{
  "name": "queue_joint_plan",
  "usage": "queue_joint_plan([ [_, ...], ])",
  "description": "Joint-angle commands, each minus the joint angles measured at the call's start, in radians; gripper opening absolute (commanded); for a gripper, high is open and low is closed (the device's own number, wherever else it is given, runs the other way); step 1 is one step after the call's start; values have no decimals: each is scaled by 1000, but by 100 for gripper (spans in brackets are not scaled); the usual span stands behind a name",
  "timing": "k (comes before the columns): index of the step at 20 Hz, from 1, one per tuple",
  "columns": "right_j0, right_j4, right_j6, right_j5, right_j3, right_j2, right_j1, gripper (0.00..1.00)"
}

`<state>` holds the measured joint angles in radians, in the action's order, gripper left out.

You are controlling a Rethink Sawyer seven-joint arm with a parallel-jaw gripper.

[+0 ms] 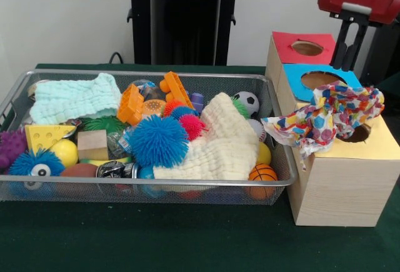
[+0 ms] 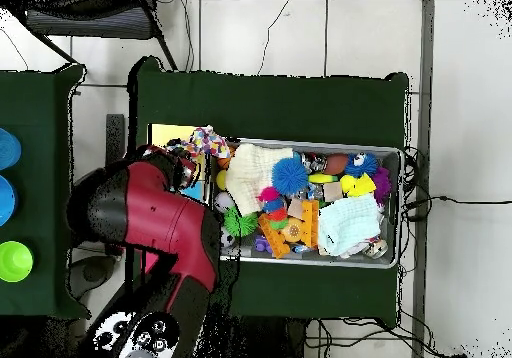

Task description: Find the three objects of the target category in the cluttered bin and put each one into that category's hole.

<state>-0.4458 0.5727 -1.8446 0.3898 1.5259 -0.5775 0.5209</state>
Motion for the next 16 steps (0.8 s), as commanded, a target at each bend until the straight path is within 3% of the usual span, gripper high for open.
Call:
queue_joint_plan([
  [1,37,7,-234,-39,21,108,-71,0],
  [10,34,-1,-226,-52,12,93,-99,0],
  [16,42,19,-240,-90,31,131,-113,0],
])
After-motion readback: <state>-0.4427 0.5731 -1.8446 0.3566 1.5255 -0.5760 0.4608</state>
